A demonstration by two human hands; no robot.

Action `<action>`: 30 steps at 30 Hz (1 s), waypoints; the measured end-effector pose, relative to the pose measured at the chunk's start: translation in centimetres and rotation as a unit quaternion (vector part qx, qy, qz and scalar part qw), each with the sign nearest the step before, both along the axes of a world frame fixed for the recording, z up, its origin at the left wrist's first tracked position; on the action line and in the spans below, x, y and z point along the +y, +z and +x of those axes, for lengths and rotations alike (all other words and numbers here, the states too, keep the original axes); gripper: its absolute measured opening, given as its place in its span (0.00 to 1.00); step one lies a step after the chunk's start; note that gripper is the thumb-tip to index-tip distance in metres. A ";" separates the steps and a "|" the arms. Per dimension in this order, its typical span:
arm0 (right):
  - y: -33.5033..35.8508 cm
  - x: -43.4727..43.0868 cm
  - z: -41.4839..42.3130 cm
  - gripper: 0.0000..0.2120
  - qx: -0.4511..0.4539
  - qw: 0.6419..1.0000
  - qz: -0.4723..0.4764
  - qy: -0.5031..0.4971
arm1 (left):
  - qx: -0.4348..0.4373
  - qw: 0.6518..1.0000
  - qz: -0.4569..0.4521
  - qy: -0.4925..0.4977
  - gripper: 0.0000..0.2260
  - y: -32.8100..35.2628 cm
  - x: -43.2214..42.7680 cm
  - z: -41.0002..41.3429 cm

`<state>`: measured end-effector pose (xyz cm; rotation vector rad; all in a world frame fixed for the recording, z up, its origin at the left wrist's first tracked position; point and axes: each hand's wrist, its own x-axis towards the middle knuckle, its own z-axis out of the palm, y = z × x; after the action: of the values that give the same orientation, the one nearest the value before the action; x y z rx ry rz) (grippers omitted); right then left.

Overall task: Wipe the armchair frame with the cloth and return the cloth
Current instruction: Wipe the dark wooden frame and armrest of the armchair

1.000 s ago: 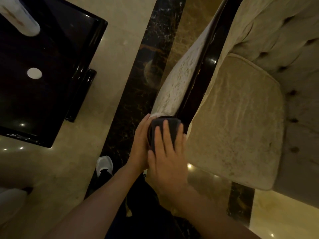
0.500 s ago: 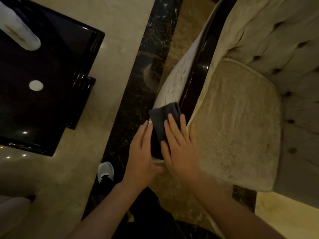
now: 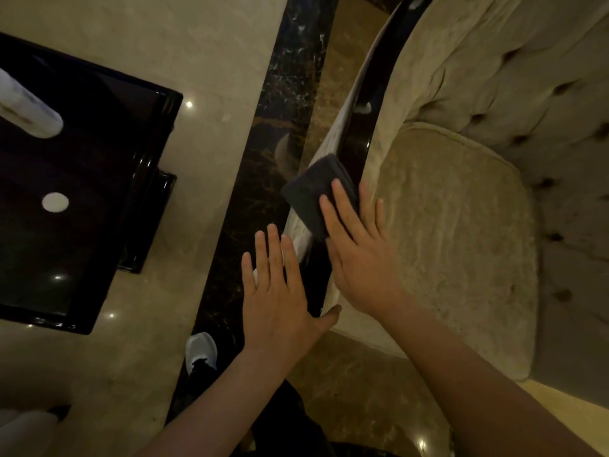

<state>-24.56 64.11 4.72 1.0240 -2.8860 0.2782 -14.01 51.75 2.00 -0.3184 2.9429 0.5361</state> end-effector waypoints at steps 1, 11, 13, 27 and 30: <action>0.5 -0.1 -0.7 0.30 0.011 1.000 0.013 -0.005 | -0.005 1.000 0.002 0.002 0.59 0.2 0.2 -0.7; 2.6 -0.9 -10.1 0.19 0.062 0.920 0.086 0.378 | -0.011 0.994 0.040 0.102 0.52 1.4 1.5 -7.2; 2.7 -1.1 -12.7 0.18 0.068 0.910 0.063 0.403 | 0.009 0.990 0.075 0.118 0.53 1.3 1.8 -8.1; 4.0 -0.3 -33.0 0.21 0.052 0.972 0.001 0.231 | 0.071 0.993 0.065 0.066 0.36 5.7 2.6 -26.2; 3.8 0.2 -36.0 0.20 0.072 0.973 0.002 0.222 | 0.049 0.997 0.023 0.054 0.34 5.6 2.3 -30.5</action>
<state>-60.60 64.36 8.51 1.6105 -2.5031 0.2075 -44.51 54.09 7.60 -0.4620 3.0161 0.6506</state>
